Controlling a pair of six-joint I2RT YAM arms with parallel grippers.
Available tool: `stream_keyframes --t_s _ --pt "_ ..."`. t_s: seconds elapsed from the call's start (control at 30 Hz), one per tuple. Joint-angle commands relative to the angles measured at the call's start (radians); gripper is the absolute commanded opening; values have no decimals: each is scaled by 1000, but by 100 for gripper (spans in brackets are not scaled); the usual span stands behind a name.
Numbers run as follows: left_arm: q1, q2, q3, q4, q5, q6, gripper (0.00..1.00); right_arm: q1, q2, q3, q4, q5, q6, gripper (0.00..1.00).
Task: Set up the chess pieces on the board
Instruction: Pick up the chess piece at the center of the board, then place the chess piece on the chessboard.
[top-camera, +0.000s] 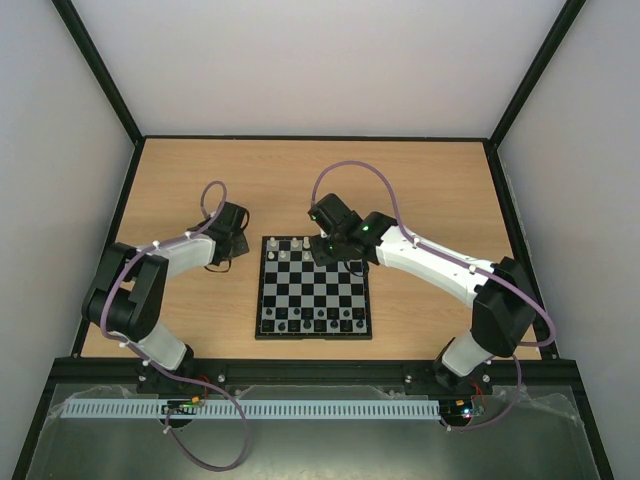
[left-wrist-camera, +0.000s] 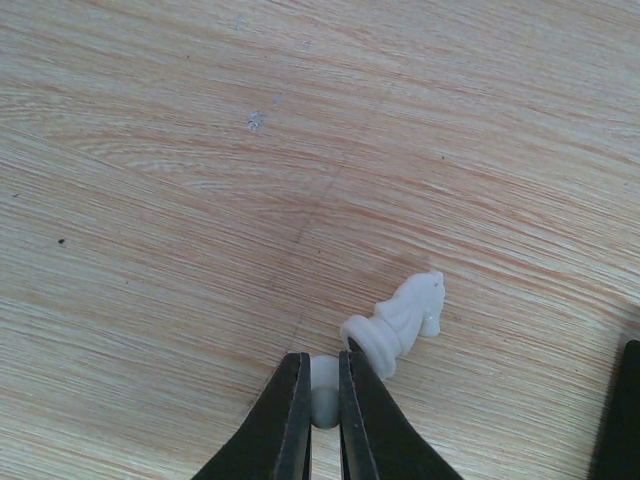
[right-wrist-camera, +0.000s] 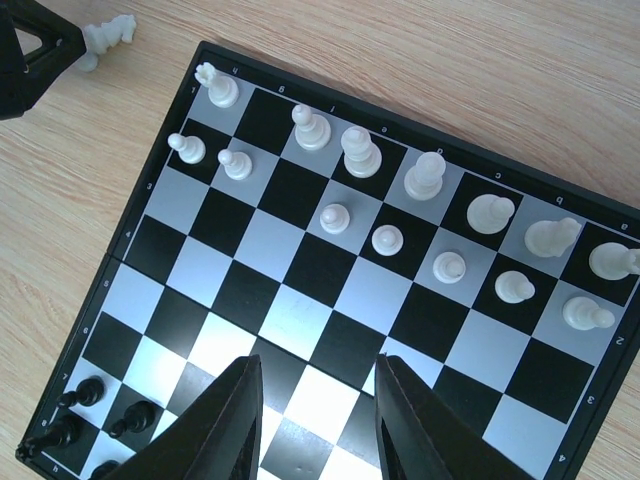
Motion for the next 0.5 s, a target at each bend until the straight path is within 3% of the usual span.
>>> stream_keyframes --t_s 0.0,0.2,0.47 --pt "3 -28 9 -43 -11 7 2 -4 -25 -19 -16 12 -4 32" --pt "-43 -163 23 -142 56 20 2 -9 -68 -26 -35 30 -4 32" --pt "-220 -190 135 -283 92 28 4 -31 -151 -38 -69 52 -4 32"
